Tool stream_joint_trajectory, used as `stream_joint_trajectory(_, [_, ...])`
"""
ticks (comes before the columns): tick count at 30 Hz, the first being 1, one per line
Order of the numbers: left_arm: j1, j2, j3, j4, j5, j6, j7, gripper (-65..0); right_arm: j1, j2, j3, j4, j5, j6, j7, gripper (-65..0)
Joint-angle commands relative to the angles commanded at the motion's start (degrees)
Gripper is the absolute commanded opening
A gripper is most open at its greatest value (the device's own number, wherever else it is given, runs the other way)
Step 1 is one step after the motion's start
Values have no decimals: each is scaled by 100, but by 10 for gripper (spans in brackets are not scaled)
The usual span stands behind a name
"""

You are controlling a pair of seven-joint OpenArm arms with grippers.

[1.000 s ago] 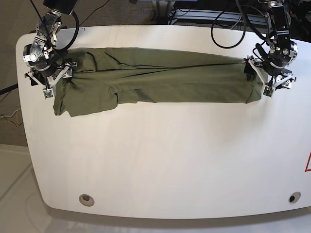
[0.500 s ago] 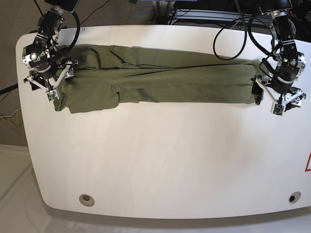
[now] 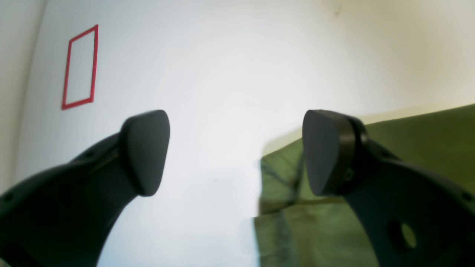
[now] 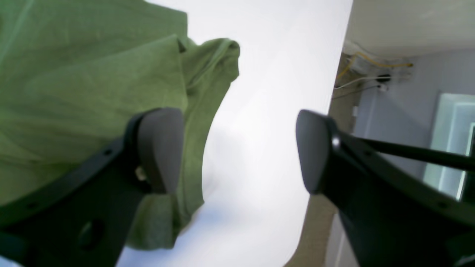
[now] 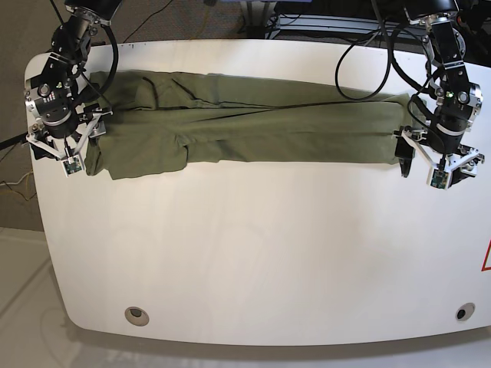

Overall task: Fold the T-shirt properly
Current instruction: 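Shift the left gripper outward along the strip end, keeping hold, then lower the strip onto the table with both grippers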

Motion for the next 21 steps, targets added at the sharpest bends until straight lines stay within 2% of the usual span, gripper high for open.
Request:
stream_joint_trajectory(3, [35,220,44,62,0,0,141,-247,-26,-185,-9,0,0,0,0,-325])
stream_joint_trajectory(6, [62,378,70,79,0,0,193,-394,-26,-299,0,9,0,0,0,-445])
stream_joint_trajectory(8, [114,510,97,79,0,0,202,-558,-26,-360,0,9,0,0,0,-564])
stream_joint_trajectory(9, [149,536,105,79,0,0,202,-618,-26,-378,0,9,0,0,0,-607])
stream_joint_trajectory(10, [185,580,105,79,0,0,202,-650,-26,-422,0,9,0,0,0,-650])
stream_joint_trajectory(18, [246,589,343,44,9,0,220,-650,-44,-624,-255,-9,-44,0,0,-650])
stream_joint_trajectory(21, [246,589,457,35,9,0,448,-650,-114,-633,-527,-18,-44,0,0,-650])
